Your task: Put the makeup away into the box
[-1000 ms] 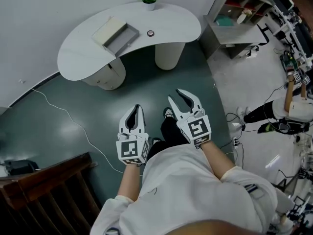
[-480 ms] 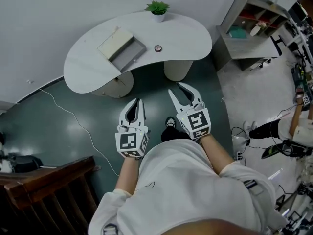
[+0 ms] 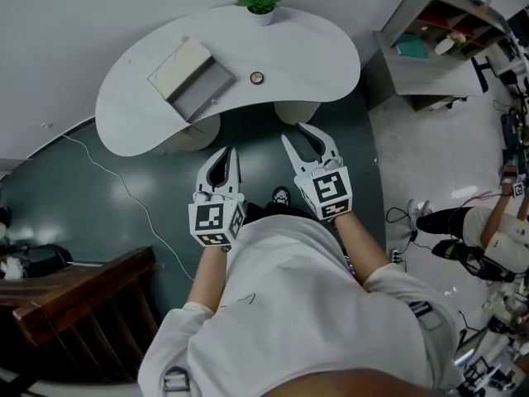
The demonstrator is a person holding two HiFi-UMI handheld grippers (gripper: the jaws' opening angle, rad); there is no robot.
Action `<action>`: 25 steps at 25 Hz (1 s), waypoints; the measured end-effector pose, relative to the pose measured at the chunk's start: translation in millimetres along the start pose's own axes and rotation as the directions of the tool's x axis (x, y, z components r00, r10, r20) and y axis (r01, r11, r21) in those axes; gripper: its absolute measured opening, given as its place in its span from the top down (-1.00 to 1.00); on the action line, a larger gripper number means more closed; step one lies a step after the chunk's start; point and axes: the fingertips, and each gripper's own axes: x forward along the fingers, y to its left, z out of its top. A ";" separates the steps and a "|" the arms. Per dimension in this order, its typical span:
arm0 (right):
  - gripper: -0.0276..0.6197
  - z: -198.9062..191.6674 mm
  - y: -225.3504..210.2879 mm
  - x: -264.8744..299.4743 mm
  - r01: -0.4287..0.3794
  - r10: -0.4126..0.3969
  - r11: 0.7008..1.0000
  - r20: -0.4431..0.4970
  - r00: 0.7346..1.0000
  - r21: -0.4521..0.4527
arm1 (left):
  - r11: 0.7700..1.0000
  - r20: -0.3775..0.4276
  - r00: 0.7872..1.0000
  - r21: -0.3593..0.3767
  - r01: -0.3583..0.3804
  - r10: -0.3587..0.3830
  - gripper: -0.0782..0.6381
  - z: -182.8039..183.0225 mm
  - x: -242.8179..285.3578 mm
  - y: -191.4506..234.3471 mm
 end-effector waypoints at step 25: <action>0.42 -67.2 -62.0 185.7 -0.037 0.060 0.995 -0.250 0.966 0.095 | 0.997 -0.189 0.979 -0.031 0.068 -0.072 0.71 -29.5 178.3 107.2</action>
